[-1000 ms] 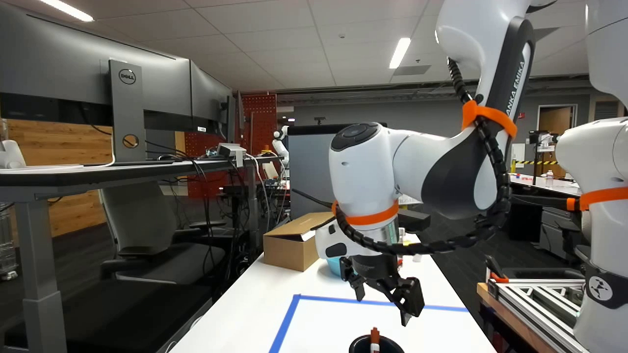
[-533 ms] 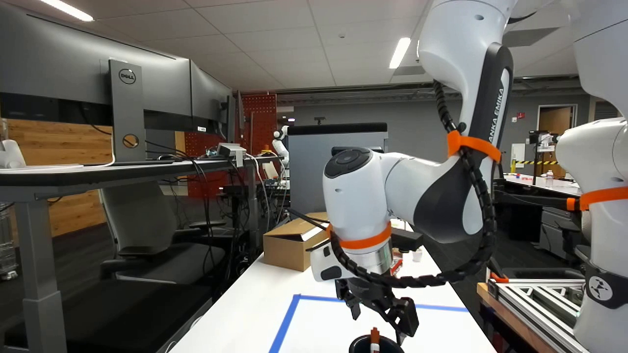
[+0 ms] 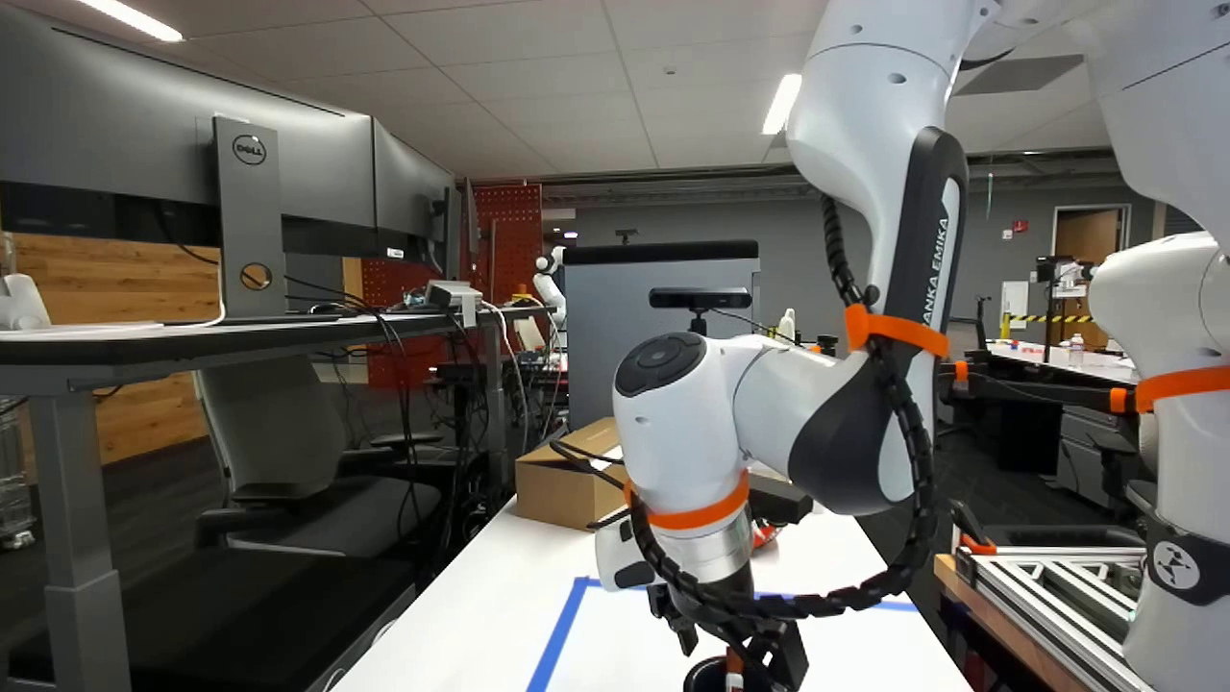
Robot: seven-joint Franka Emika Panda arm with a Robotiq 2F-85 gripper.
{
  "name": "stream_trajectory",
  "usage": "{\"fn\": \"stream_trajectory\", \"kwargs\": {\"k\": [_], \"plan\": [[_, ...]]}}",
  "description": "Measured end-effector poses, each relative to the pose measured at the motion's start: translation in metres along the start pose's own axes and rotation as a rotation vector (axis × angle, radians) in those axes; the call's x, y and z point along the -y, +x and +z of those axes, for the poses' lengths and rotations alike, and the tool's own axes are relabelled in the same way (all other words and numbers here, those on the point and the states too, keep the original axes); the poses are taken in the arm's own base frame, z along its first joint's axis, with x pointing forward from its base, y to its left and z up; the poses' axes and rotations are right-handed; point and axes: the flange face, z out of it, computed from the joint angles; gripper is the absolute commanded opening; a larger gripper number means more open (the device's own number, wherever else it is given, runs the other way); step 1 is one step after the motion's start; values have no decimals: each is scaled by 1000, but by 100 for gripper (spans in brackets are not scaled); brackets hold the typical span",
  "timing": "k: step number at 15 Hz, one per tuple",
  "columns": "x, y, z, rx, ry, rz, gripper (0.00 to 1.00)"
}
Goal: Take the marker from the cup and place it on the table
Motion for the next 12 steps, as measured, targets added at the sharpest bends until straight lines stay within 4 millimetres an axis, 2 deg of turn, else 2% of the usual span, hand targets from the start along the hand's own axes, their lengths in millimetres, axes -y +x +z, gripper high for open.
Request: {"fn": "stream_trajectory", "kwargs": {"k": [5,9,10,12], "plan": [[5,12,3,3,-1,-25,100],[4,14,1,1,-6,-26,100],[4,14,1,1,-7,-24,99],[3,14,2,3,-6,-19,89]]}}
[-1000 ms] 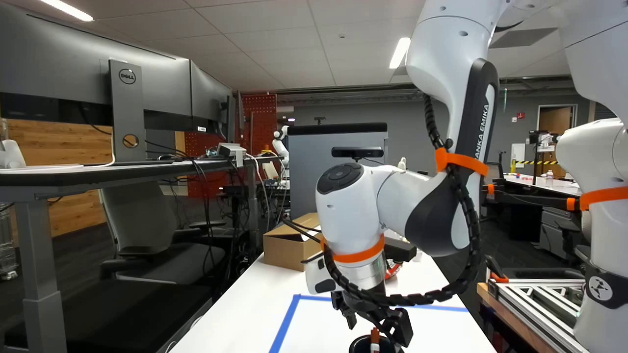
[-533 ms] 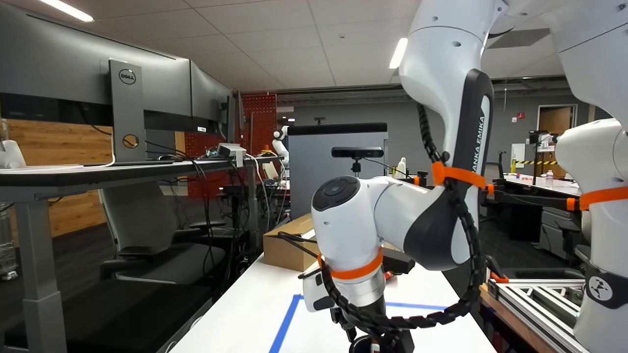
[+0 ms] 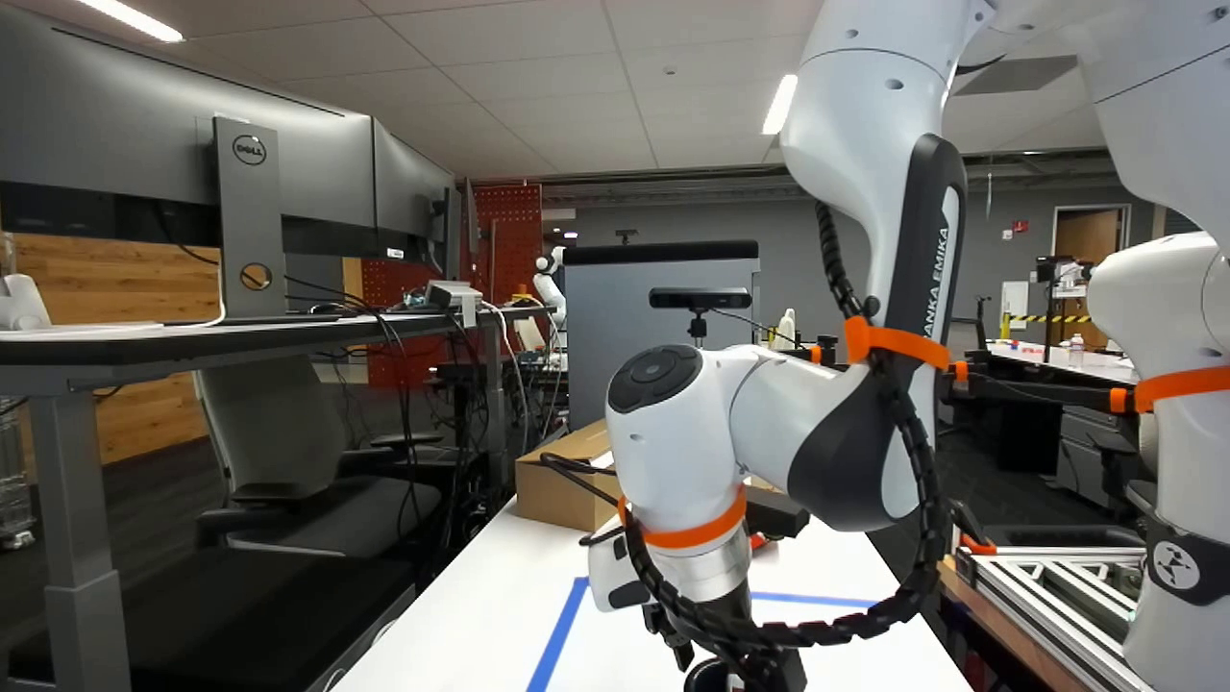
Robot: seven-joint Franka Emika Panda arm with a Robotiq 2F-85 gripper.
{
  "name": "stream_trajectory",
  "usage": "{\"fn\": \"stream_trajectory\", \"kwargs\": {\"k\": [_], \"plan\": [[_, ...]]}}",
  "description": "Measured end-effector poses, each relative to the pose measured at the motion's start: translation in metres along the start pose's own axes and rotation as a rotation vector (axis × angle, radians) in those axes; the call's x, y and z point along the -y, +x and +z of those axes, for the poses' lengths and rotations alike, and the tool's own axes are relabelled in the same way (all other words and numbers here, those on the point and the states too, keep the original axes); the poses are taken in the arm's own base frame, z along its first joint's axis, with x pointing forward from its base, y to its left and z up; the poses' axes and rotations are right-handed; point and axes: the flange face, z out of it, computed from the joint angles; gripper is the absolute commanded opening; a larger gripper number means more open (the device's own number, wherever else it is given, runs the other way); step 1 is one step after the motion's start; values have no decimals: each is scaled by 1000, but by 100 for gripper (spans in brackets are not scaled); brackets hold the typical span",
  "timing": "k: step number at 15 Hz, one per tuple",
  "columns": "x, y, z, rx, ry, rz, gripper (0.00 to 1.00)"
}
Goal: Take the marker from the cup and place it on the table
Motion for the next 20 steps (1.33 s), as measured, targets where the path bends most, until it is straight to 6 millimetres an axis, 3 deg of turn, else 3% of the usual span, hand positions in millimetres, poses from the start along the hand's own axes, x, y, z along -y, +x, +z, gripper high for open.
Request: {"fn": "stream_trajectory", "kwargs": {"k": [2,4,5,6,7,9,14,15,20], "plan": [[-1,-1,1,3,1,9,84],[-1,-2,1,5,2,20,72],[-2,-3,0,5,0,26,73],[-3,-4,0,5,-1,34,63],[-4,-4,0,7,0,39,47],[-5,-5,-2,8,-2,48,41],[-3,-3,-6,12,-7,51,59],[-1,-1,-6,12,-7,50,67],[5,2,-8,24,-10,58,66]]}}
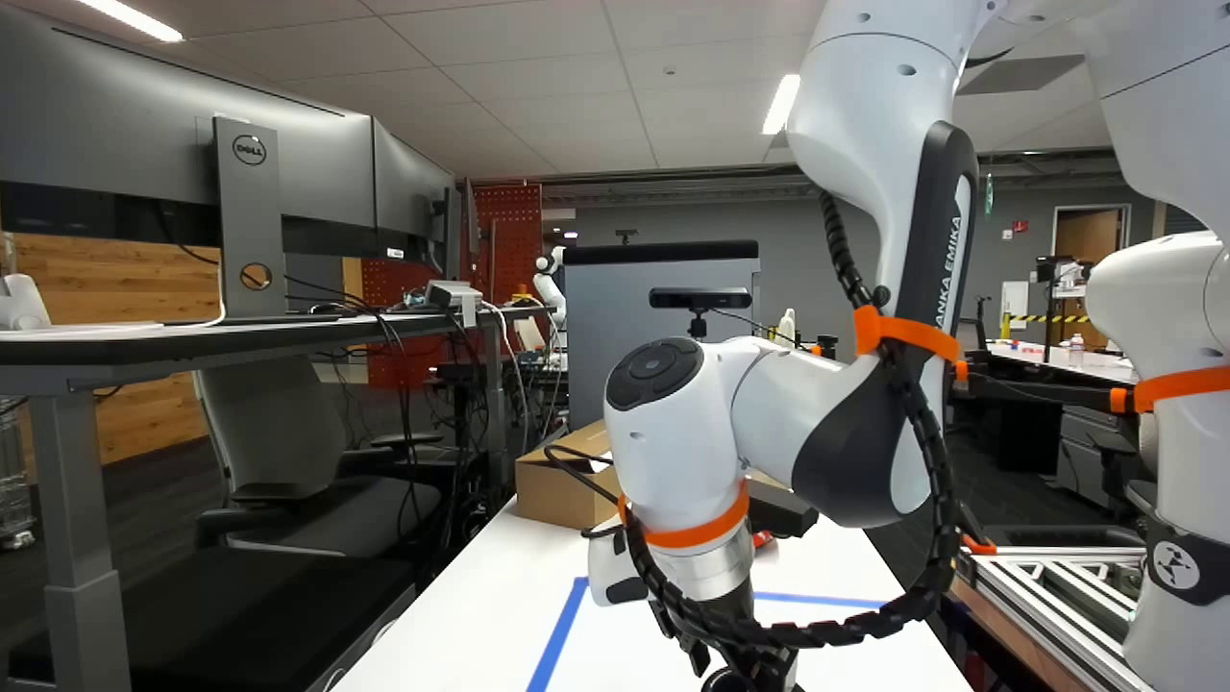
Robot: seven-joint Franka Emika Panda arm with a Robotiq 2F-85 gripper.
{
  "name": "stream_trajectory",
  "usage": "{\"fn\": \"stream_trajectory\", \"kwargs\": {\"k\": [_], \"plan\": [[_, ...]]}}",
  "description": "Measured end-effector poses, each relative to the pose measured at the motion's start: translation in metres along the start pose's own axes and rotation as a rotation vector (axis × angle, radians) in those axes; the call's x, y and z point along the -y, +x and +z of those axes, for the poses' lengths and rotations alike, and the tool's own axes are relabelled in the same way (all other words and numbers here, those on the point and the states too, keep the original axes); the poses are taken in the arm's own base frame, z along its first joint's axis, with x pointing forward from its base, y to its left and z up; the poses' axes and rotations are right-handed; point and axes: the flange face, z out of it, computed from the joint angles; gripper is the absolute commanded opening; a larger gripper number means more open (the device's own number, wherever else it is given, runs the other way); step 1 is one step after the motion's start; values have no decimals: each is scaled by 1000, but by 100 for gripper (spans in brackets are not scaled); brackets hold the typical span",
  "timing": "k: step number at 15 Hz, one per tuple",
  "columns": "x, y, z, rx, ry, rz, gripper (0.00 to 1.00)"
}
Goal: Take the marker from the cup and place it on the table
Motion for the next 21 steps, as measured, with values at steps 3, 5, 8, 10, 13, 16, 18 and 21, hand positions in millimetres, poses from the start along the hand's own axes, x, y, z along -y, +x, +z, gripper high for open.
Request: {"fn": "stream_trajectory", "kwargs": {"k": [3,5,8,10,13,16,18,21], "plan": [[2,-1,-3,16,0,3,61],[4,-3,-7,29,0,7,58],[10,-4,-12,50,-1,12,57],[14,-5,-12,64,1,16,55],[21,-7,-8,76,9,19,55],[25,-9,-3,87,18,19,56],[25,-9,0,92,23,19,56],[24,-11,4,97,27,24,57]]}}
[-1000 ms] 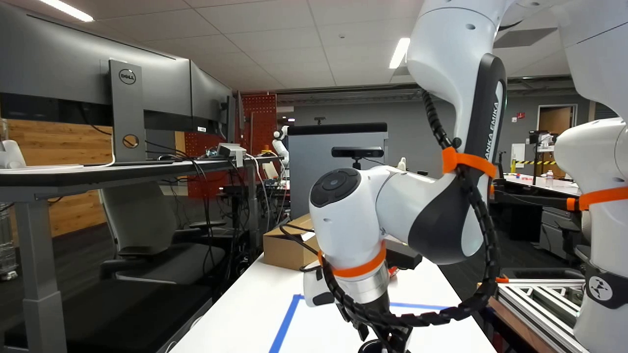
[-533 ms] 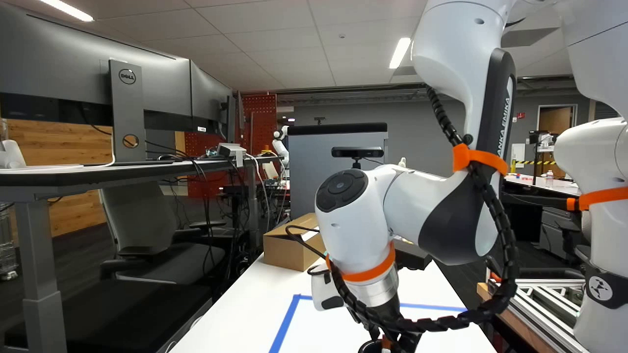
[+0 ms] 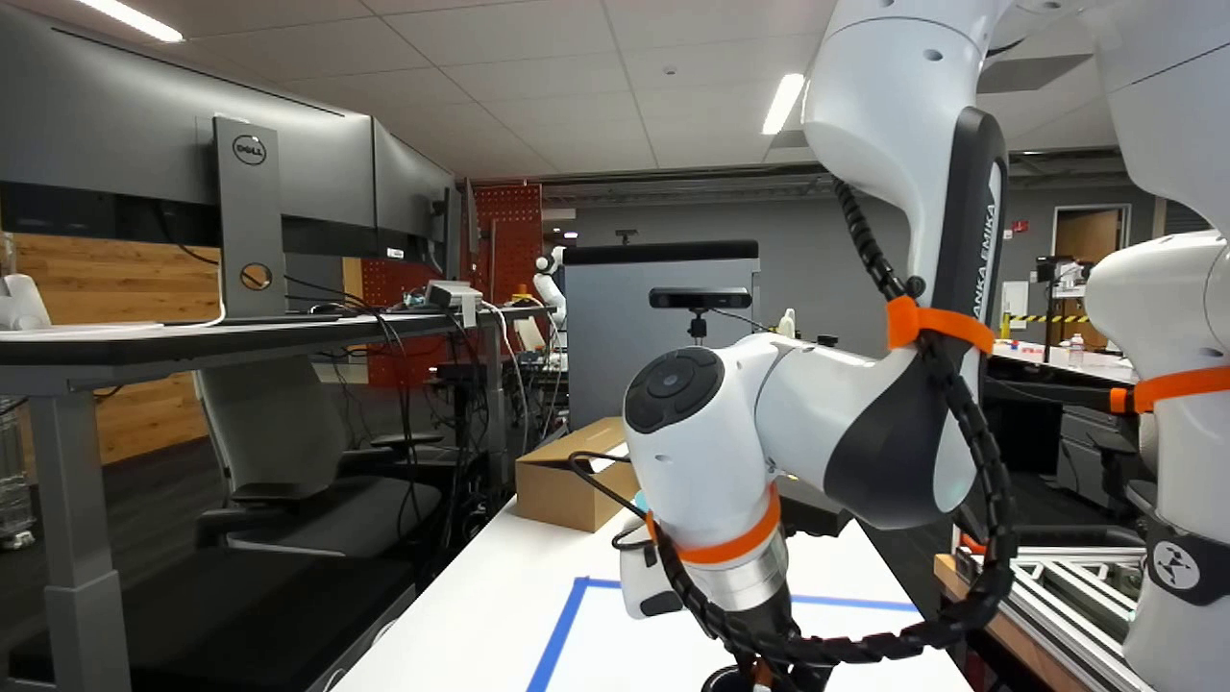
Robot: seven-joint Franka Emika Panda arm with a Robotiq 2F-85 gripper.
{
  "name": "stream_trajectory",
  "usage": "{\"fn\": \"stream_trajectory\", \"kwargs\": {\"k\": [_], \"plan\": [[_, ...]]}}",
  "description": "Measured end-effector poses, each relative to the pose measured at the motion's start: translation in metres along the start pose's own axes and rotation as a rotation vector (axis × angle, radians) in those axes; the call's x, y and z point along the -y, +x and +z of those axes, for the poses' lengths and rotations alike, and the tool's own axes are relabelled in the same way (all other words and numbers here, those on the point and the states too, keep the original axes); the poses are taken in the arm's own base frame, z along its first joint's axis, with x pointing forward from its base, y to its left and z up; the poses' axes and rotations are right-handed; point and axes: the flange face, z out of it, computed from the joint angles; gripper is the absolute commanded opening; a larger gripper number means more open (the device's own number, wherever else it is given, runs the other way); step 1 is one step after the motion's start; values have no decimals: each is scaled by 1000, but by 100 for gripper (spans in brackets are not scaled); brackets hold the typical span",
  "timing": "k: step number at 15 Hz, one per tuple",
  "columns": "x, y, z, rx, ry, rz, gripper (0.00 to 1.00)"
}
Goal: Take the marker from the cup and place it on the table
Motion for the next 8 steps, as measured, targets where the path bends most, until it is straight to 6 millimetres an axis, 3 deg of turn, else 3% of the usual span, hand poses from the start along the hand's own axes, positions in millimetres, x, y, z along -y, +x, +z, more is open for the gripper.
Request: {"fn": "stream_trajectory", "kwargs": {"k": [8], "plan": [[-3,5,2,-1,1,0,58]]}}
